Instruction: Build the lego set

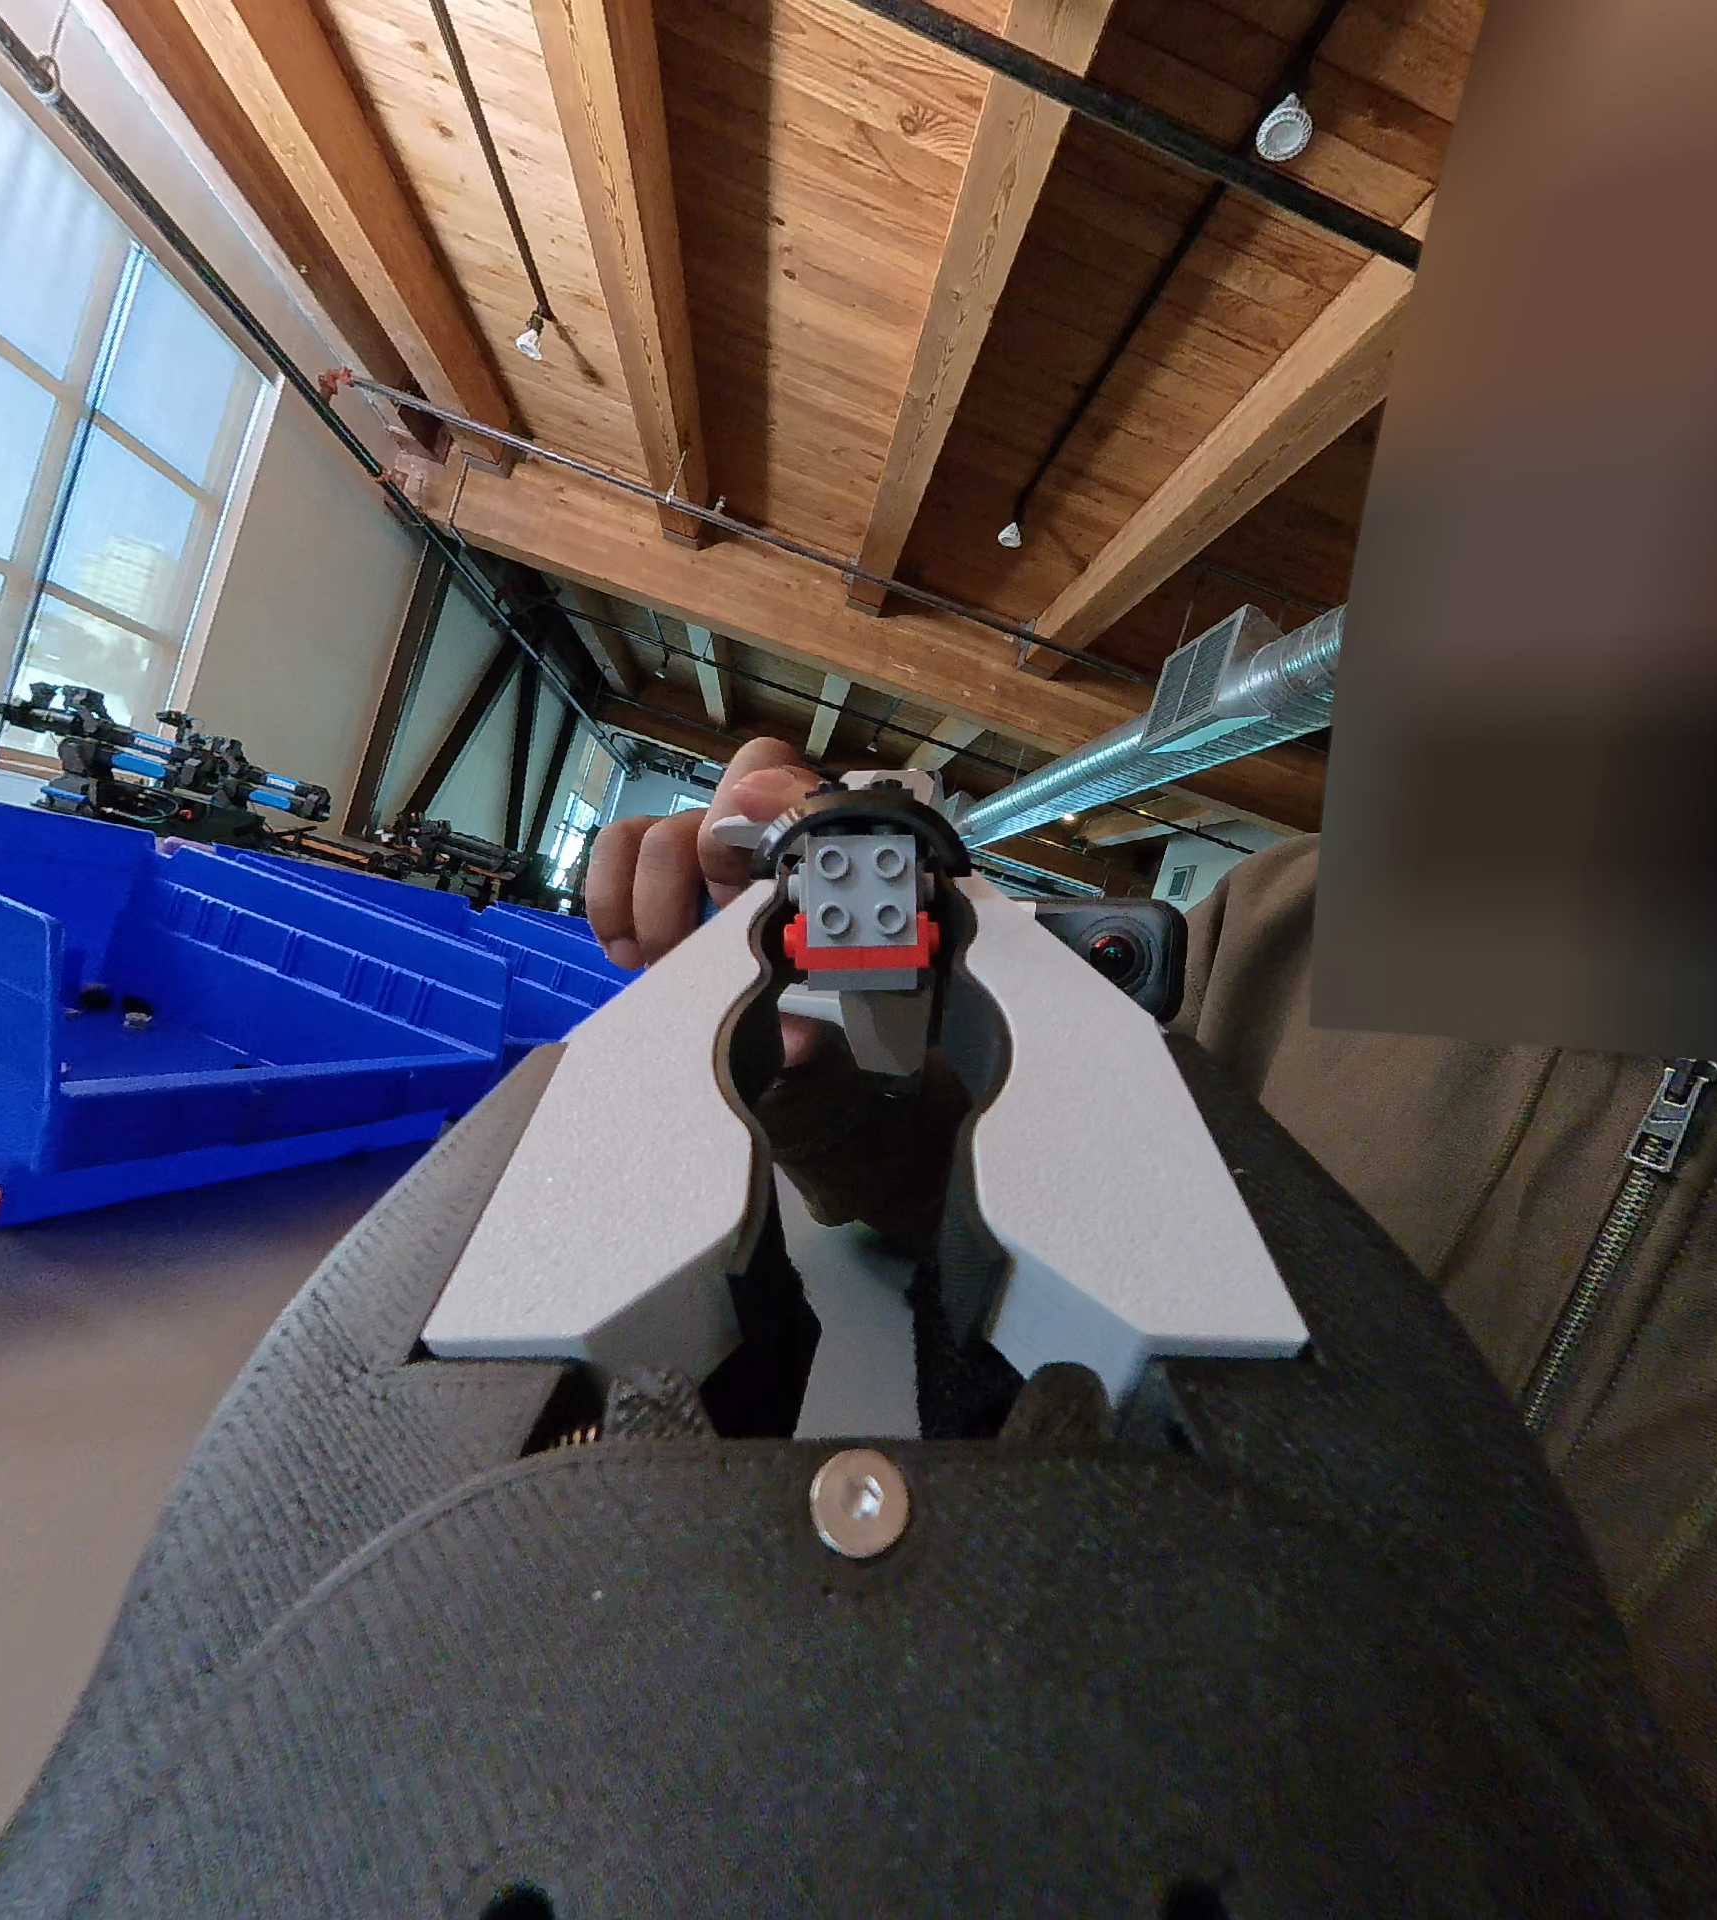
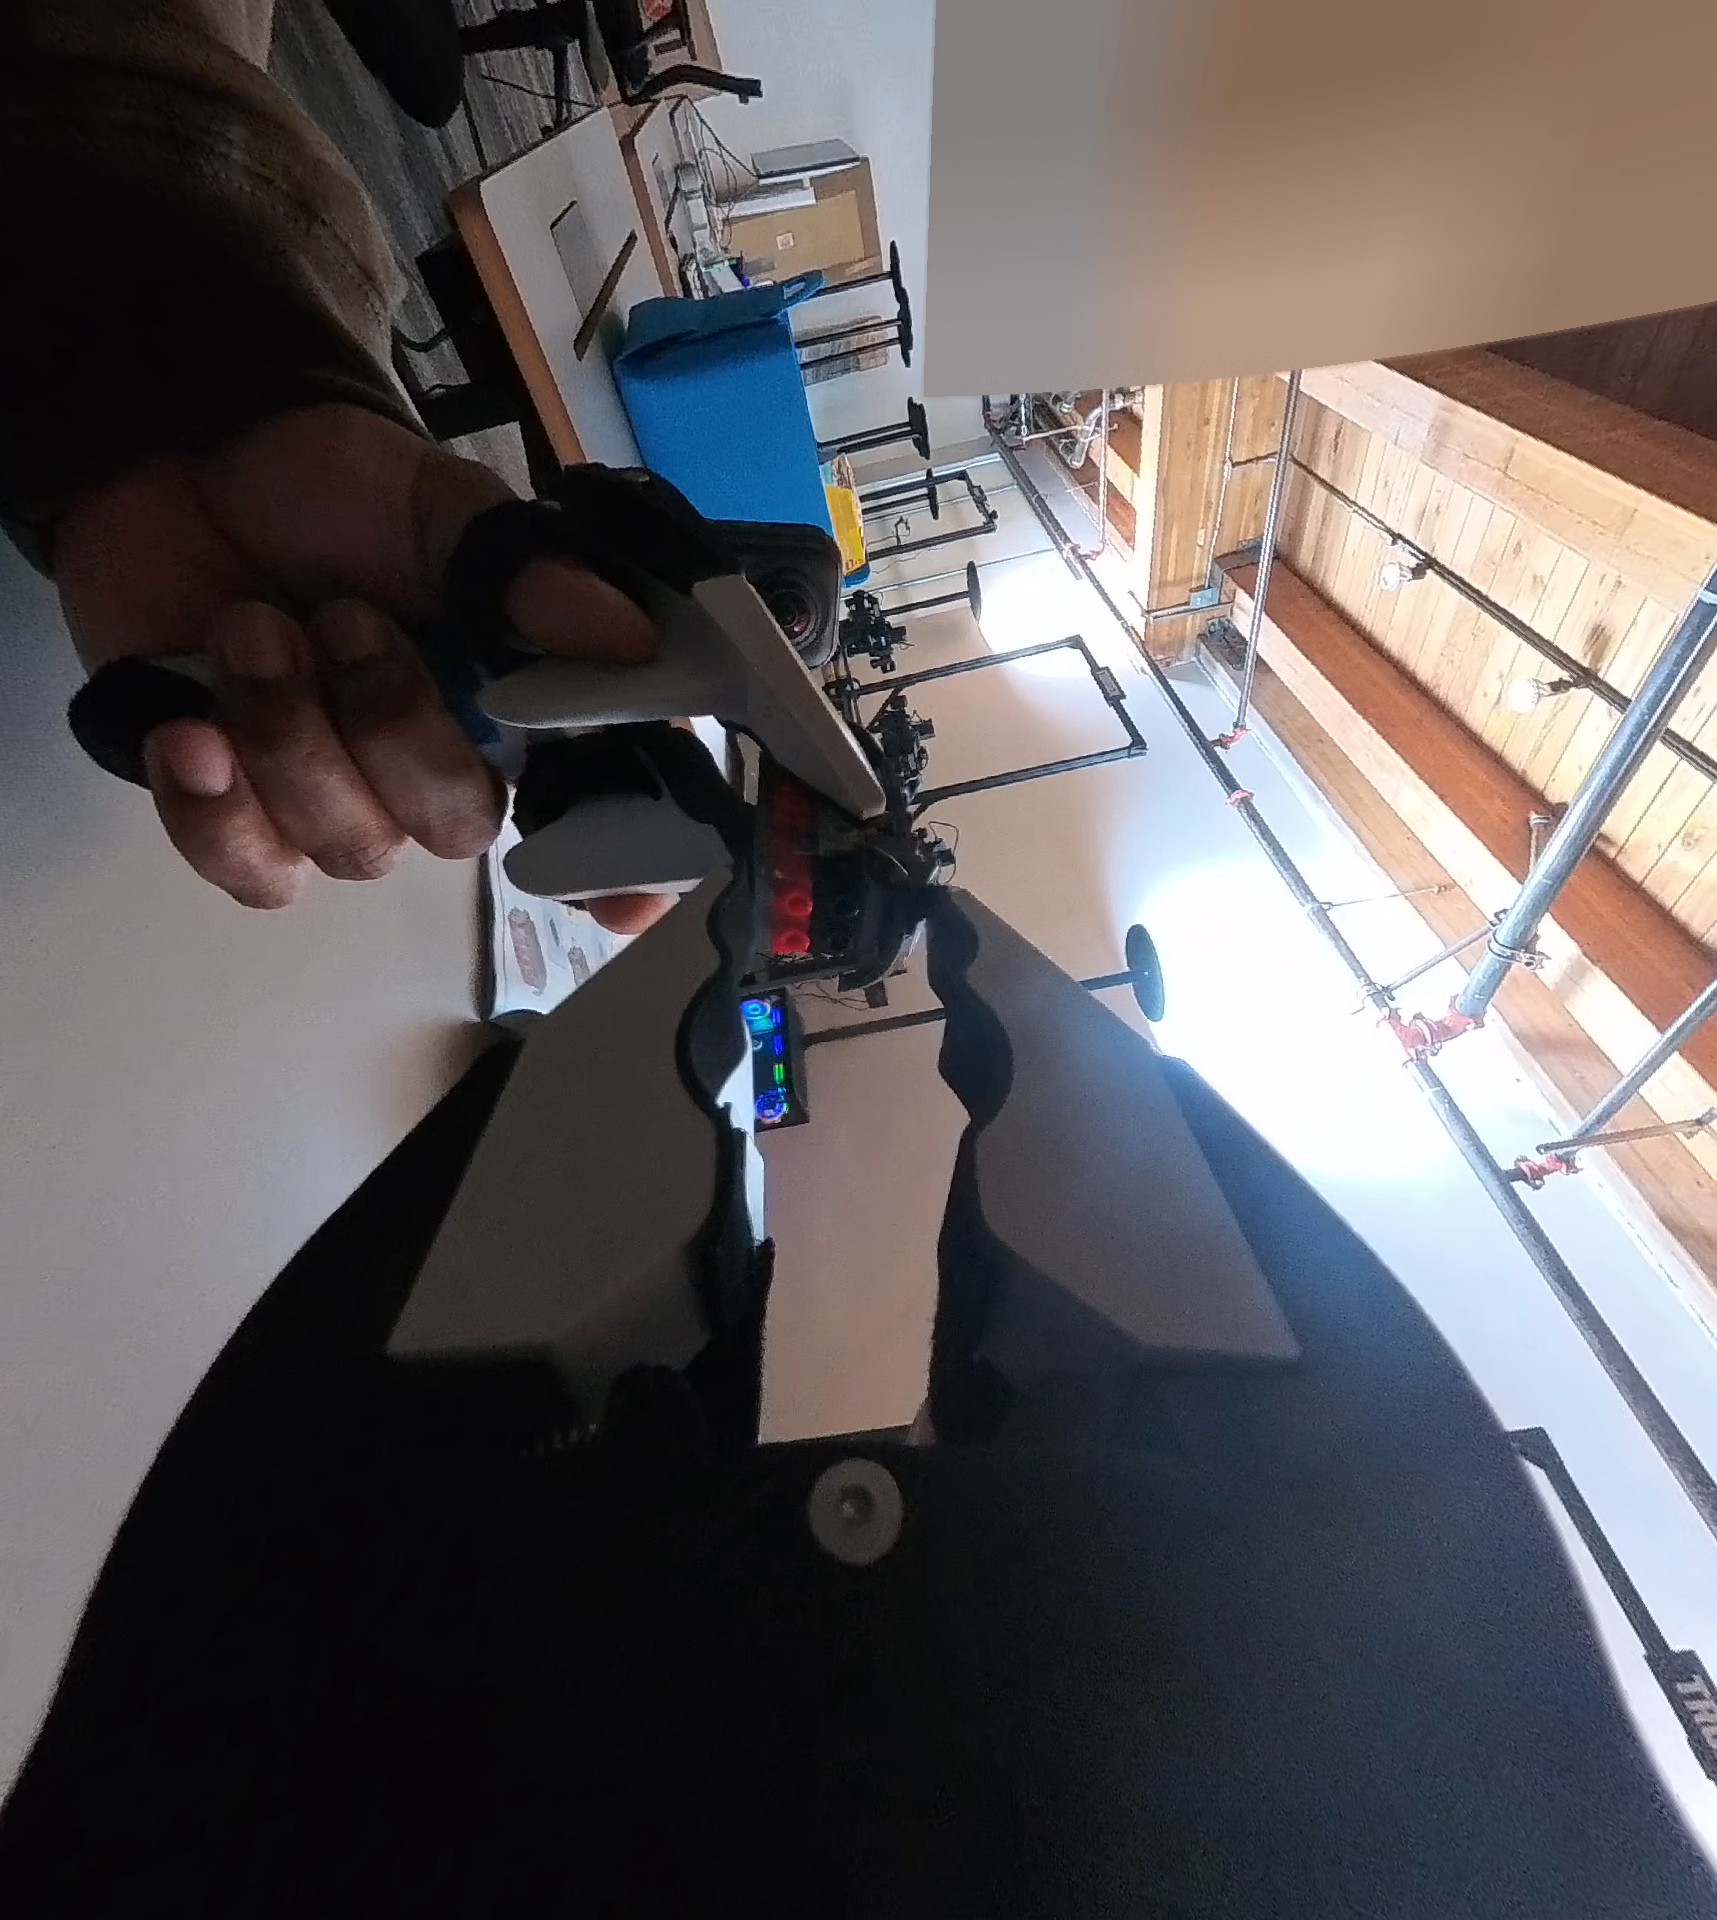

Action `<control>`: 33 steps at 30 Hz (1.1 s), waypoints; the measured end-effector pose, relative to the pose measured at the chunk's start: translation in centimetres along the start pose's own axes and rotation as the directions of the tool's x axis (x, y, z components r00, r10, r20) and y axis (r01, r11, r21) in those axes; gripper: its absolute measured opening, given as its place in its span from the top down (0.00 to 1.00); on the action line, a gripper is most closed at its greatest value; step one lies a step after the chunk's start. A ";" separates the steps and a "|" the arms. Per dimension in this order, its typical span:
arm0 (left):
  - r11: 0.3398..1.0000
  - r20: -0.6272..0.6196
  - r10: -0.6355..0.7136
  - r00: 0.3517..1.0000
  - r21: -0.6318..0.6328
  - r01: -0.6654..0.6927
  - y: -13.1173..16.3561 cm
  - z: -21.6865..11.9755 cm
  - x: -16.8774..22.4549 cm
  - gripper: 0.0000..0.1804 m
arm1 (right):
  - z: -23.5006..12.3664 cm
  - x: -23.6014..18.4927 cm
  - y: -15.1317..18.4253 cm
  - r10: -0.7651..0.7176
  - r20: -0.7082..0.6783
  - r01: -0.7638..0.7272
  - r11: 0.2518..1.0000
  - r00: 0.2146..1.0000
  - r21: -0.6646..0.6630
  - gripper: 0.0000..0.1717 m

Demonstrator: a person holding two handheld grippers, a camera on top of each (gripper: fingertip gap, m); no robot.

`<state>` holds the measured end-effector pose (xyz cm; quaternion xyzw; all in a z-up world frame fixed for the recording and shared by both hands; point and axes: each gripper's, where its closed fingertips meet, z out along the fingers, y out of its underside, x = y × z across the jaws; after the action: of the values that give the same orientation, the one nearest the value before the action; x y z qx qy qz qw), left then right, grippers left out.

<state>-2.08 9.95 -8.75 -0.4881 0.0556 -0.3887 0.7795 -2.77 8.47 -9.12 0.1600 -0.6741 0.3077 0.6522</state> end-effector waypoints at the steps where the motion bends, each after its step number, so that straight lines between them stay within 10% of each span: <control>1: 1.000 0.002 0.002 1.000 0.002 -0.002 0.0 0.0 0.0 0.86 | 0.0 0.0 0.0 0.009 -0.005 -0.009 1.000 1.000 0.001 0.81; 33: 1.000 0.010 0.015 1.000 0.004 -0.015 -0.2 -0.2 -0.1 0.86 | -0.7 0.2 -0.1 0.007 0.002 -0.007 1.000 1.000 0.028 0.83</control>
<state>-2.29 9.85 -8.72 -0.4883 0.0545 -0.3803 0.7836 -2.17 8.88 -8.90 0.1671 -0.6708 0.3194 0.6482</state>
